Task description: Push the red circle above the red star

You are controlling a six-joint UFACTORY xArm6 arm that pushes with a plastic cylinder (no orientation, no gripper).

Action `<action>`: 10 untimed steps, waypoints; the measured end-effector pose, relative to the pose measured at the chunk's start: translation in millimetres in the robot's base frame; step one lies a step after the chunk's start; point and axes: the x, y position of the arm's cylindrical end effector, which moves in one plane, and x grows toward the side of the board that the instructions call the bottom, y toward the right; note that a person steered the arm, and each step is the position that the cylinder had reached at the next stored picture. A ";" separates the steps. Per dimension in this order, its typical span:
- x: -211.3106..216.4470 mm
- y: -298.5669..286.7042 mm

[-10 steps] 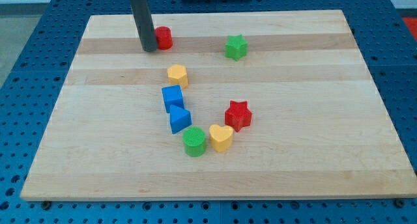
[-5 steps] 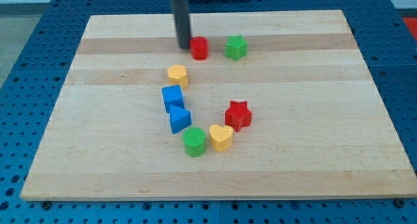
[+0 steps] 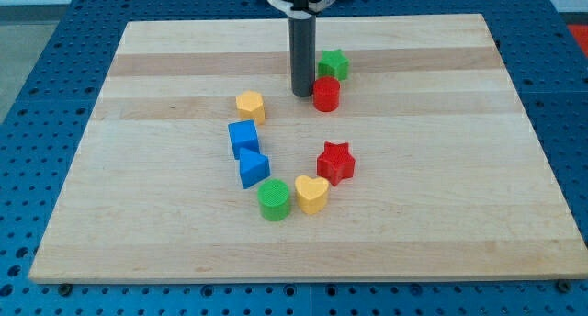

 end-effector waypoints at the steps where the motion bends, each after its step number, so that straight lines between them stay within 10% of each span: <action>1: 25.7 0.0; 3: -41.5 0.0; 10: 16.4 34.4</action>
